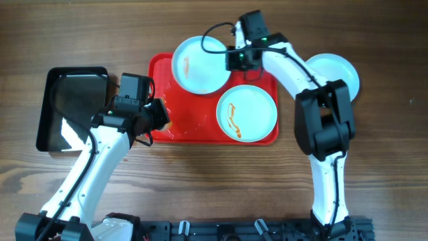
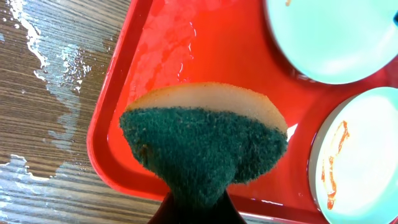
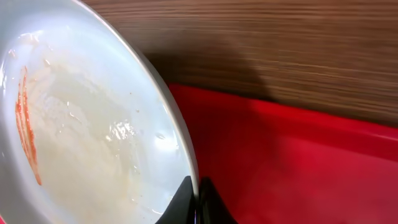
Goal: Clean dirty plates on tray and stack at the side
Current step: 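Release the plate and move the right gripper back to the tray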
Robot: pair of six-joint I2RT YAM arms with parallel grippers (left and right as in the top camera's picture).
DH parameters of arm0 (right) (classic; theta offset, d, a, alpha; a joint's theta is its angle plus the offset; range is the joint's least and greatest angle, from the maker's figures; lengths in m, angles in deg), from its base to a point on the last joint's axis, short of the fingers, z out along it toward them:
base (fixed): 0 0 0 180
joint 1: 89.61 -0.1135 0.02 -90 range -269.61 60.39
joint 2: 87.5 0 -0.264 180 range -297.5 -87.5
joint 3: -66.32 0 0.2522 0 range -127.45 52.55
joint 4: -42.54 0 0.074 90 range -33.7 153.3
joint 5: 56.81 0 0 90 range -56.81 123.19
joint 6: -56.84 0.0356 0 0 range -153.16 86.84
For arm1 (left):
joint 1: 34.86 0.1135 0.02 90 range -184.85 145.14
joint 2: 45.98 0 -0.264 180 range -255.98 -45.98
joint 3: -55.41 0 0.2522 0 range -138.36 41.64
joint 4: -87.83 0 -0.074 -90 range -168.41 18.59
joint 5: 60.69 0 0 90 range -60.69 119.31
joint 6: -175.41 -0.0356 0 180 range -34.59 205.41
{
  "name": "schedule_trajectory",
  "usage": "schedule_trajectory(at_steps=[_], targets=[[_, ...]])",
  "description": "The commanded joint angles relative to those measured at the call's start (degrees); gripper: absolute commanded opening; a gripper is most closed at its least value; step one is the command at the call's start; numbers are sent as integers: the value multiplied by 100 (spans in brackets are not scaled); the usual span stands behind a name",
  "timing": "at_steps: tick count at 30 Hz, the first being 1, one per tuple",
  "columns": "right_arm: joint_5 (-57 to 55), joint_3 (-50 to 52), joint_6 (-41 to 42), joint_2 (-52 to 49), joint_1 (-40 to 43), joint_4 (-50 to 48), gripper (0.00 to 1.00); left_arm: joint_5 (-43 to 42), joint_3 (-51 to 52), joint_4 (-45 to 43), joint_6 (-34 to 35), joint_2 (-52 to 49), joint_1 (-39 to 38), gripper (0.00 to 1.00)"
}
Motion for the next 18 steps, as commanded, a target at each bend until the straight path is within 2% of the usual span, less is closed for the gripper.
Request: schedule_trajectory(at_steps=[1, 6, 12, 14, 18], targets=[[138, -199, 127, 293, -291, 31, 4, -66, 26, -55, -76, -37, 33, 4], [-227, -186, 704, 302, -634, 680, 4, -37, 26, -334, -87, -37, 33, 4], [-258, -94, 649, 302, -1019, 1829, 4, 557, 26, -813, -120, -42, 33, 4], [4, 81, 297, 302, -1215, 1853, 4, 557, 26, -911, -120, -111, 33, 4], [-33, 455, 354, 299, -1491, 1589, 4, 525, 26, -933, -352, -448, 33, 4]])
